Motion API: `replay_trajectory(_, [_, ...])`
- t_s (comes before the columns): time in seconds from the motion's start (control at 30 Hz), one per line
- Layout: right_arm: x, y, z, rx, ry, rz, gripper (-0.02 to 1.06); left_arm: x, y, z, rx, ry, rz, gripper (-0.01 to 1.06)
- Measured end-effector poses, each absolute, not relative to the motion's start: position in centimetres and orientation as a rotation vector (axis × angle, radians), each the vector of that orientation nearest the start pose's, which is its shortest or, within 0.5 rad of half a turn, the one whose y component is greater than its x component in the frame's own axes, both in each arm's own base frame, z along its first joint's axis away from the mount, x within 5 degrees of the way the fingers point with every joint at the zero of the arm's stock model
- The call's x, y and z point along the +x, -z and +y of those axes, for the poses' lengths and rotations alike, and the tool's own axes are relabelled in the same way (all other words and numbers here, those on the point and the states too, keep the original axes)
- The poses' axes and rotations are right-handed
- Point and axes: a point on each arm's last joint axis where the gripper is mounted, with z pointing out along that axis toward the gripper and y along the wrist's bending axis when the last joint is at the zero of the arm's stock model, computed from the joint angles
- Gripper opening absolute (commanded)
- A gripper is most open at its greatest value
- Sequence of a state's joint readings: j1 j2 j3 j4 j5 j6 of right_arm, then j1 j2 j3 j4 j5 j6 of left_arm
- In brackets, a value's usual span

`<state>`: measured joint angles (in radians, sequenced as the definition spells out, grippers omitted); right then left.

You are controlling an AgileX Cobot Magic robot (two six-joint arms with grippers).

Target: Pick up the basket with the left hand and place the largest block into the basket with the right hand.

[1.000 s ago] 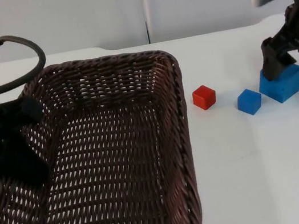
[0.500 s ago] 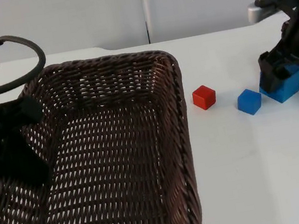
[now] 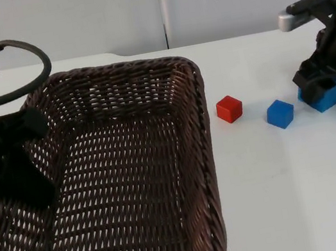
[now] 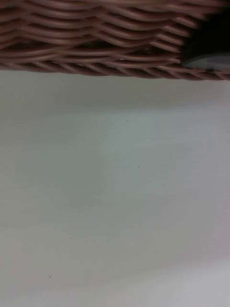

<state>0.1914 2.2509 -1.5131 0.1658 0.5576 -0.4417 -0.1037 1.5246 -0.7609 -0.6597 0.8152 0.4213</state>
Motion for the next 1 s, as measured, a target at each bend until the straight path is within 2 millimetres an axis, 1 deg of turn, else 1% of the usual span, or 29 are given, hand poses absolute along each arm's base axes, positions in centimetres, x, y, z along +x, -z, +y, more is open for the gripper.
replay_trajectory(0.03, [44.3,-9.9,9.4,-0.696,-0.093,2.678,0.1,24.5,-18.7,-6.6,0.12,0.706,2.903,0.0])
replay_trajectory(0.07, [44.3,-10.0,9.4,-0.697,-0.094,2.681,0.1,24.5,-18.7,-6.6,0.12,0.706,2.903,0.0])
replay_trajectory(0.1, [44.2,-10.4,9.4,-0.7,-0.096,2.683,0.0,24.5,-18.7,-6.6,0.12,0.706,2.903,0.0])
replay_trajectory(0.17, [44.1,-11.5,9.4,-0.699,-0.1,2.678,0.0,24.5,-18.7,-6.6,0.12,0.706,2.903,0.0])
replay_trajectory(0.2, [44.1,-11.5,9.4,-0.699,-0.1,2.678,0.0,24.5,-18.7,-6.6,0.12,0.706,2.903,0.0])
replay_trajectory(0.27, [43.8,-13.8,9.4,-0.699,-0.101,2.651,0.0,24.5,-18.7,-6.6,0.12,0.706,2.903,0.0])
replay_trajectory(0.37, [43.1,-18.0,9.3,-0.694,-0.102,2.597,0.0,24.5,-18.7,-6.6,0.12,0.706,2.903,0.0])
replay_trajectory(0.4, [43.1,-18.0,9.3,-0.694,-0.102,2.597,0.0,24.5,-18.7,-6.6,0.12,0.706,2.903,0.0])
replay_trajectory(0.53, [41.3,-23.5,9.0,-0.698,-0.106,2.539,0.0,24.5,-18.7,-6.6,0.117,0.702,2.901,0.0])
replay_trajectory(0.57, [41.3,-23.5,9.0,-0.698,-0.106,2.539,0.0,24.5,-18.7,-6.6,0.117,0.702,2.901,0.0])
replay_trajectory(0.7, [39.2,-28.1,8.7,-0.699,-0.106,2.481,0.0,24.6,-18.7,-6.6,0.112,0.693,2.892,0.0])
replay_trajectory(0.73, [38.8,-28.9,8.6,-0.699,-0.106,2.471,0.0,24.6,-18.7,-6.6,0.111,0.691,2.89,0.0])
replay_trajectory(0.77, [38.8,-28.9,8.6,-0.699,-0.106,2.471,0.0,24.6,-18.7,-6.6,0.111,0.691,2.89,0.0])
replay_trajectory(0.83, [37.8,-30.9,8.5,-0.695,-0.102,2.433,0.0,24.6,-18.7,-6.6,0.111,0.691,2.89,0.0])
replay_trajectory(0.9, [37.3,-31.7,8.4,-0.693,-0.101,2.417,0.0,24.6,-18.7,-6.6,0.111,0.691,2.89,0.0])
replay_trajectory(0.93, [37.3,-31.7,8.4,-0.693,-0.101,2.417,0.0,24.6,-18.7,-6.6,0.111,0.691,2.89,0.0])
replay_trajectory(1.0, [36.8,-32.5,8.3,-0.693,-0.1,2.404,0.0,24.7,-18.7,-6.6,0.111,0.691,2.89,0.0])
